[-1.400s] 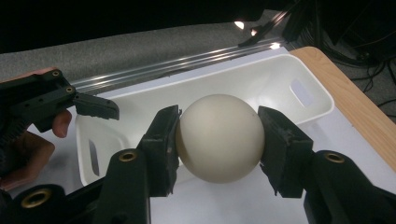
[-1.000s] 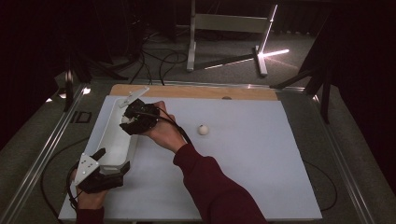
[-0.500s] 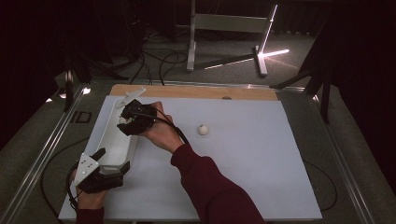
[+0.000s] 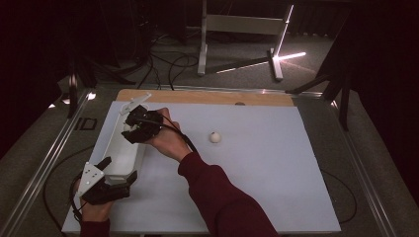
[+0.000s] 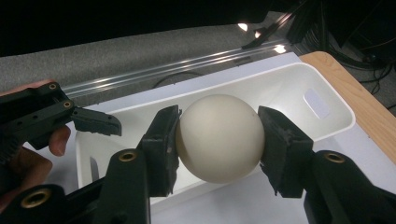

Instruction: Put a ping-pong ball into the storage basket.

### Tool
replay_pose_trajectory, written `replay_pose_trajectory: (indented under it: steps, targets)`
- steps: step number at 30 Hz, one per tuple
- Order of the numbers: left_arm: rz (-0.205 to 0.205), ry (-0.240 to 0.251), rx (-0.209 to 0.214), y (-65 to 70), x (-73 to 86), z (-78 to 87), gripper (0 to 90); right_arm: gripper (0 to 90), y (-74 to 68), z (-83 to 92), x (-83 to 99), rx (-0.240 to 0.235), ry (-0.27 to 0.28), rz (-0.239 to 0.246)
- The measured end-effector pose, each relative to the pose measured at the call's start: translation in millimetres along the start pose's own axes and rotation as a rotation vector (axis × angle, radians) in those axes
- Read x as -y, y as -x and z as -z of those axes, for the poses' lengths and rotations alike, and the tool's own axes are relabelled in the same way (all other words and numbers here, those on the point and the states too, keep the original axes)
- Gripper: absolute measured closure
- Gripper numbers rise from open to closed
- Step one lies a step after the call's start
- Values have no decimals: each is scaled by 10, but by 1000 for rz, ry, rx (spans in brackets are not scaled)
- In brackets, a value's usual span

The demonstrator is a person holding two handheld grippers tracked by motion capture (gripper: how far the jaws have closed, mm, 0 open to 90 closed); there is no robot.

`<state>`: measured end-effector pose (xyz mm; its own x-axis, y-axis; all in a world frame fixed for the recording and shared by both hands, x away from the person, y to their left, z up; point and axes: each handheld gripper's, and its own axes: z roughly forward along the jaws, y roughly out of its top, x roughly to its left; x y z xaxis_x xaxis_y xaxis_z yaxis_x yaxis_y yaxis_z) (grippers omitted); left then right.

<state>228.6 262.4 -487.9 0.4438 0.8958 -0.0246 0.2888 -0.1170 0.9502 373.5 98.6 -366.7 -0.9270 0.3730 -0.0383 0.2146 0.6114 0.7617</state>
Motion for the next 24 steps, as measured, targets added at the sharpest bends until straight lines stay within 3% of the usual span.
replay_pose_trajectory:
  steps: [24]
  targets:
    - [7, 3, 2, -10, 2, 6, 0, 500, -88, -141, -60, -31, -2, 11]
